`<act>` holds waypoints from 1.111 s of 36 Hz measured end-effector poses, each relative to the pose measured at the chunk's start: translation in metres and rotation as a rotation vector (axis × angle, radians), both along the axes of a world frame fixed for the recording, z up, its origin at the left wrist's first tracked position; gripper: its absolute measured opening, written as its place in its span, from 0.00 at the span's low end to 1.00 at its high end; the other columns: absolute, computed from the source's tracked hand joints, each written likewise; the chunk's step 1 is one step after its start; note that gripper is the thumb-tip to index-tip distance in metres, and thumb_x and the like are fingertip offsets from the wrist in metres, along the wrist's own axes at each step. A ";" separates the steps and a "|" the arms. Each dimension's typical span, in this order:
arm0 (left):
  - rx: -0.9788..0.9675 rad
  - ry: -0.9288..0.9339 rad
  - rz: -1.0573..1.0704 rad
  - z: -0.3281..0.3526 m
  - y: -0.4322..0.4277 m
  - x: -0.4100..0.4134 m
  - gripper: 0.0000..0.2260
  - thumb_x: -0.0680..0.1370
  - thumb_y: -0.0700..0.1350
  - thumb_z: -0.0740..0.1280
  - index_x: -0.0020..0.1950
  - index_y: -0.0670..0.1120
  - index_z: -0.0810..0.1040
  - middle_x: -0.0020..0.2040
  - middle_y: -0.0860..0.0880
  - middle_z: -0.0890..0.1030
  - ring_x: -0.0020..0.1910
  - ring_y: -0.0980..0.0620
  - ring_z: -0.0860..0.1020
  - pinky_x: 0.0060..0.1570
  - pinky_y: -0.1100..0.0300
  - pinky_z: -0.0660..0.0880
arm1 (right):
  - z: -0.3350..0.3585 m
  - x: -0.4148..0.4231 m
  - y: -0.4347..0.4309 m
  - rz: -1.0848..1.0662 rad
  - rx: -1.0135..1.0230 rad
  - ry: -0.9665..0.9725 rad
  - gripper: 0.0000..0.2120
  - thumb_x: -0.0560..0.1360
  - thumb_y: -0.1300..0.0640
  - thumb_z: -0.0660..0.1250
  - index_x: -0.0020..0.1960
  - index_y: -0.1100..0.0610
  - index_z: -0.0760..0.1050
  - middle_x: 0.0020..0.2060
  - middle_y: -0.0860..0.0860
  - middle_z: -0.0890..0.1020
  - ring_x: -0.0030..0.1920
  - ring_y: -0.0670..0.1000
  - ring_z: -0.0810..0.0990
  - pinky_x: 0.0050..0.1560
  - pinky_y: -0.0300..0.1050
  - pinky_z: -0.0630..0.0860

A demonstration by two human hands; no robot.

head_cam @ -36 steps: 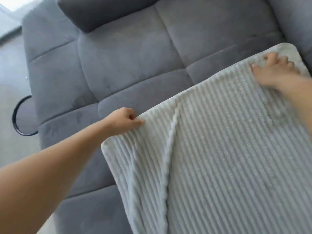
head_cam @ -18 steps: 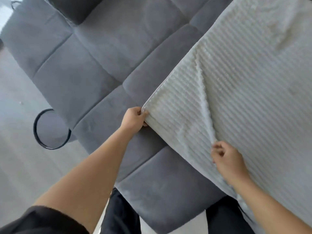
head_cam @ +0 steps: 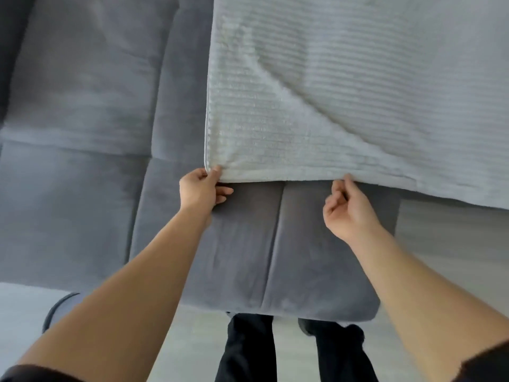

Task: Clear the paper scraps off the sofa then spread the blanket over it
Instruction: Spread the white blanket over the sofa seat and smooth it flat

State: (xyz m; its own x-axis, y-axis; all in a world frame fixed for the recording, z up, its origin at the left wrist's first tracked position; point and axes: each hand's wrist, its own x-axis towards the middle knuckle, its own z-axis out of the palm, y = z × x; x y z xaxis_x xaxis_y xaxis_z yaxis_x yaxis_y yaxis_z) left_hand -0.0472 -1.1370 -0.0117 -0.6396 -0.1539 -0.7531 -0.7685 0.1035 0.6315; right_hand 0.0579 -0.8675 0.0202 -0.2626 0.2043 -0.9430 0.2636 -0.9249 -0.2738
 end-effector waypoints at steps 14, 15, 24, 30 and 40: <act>-0.216 0.090 -0.247 0.010 -0.048 -0.026 0.09 0.80 0.45 0.70 0.55 0.41 0.77 0.38 0.43 0.86 0.22 0.54 0.79 0.21 0.63 0.73 | 0.005 -0.002 -0.065 0.039 0.163 -0.216 0.10 0.76 0.51 0.74 0.44 0.55 0.76 0.28 0.46 0.73 0.24 0.44 0.64 0.24 0.37 0.61; -0.224 0.095 -0.265 0.009 -0.047 -0.025 0.08 0.80 0.45 0.69 0.55 0.42 0.76 0.38 0.43 0.86 0.22 0.54 0.78 0.21 0.63 0.73 | 0.004 -0.001 -0.061 0.071 0.185 -0.228 0.10 0.75 0.51 0.75 0.44 0.55 0.77 0.29 0.46 0.74 0.23 0.44 0.65 0.24 0.37 0.63; -0.340 0.131 -0.234 -0.011 -0.045 -0.025 0.10 0.79 0.50 0.70 0.47 0.47 0.71 0.33 0.45 0.83 0.20 0.53 0.73 0.20 0.62 0.68 | -0.025 0.005 -0.053 0.261 0.378 -0.272 0.17 0.68 0.45 0.79 0.41 0.59 0.80 0.27 0.48 0.77 0.19 0.45 0.67 0.21 0.37 0.64; -0.833 0.467 -0.560 0.010 -0.029 -0.008 0.12 0.77 0.40 0.65 0.54 0.50 0.65 0.46 0.50 0.76 0.44 0.44 0.76 0.37 0.52 0.68 | -0.019 0.008 -0.064 0.421 0.480 -0.325 0.20 0.71 0.44 0.76 0.35 0.60 0.77 0.23 0.50 0.76 0.15 0.47 0.68 0.19 0.36 0.64; -0.729 0.852 -1.167 0.017 0.098 -0.095 0.27 0.83 0.56 0.56 0.82 0.53 0.55 0.84 0.47 0.45 0.83 0.43 0.42 0.79 0.41 0.43 | -0.011 0.013 -0.058 0.649 0.420 -0.338 0.21 0.74 0.42 0.73 0.37 0.60 0.79 0.22 0.49 0.78 0.19 0.48 0.74 0.23 0.38 0.68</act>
State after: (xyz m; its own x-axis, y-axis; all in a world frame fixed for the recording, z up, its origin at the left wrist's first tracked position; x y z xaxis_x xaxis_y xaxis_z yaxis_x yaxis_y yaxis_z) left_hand -0.1426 -1.0392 0.0050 -0.8306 0.5427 -0.1248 0.4691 0.8026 0.3685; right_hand 0.0706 -0.9256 0.0097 -0.1663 0.4620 -0.8712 0.8372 -0.4006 -0.3722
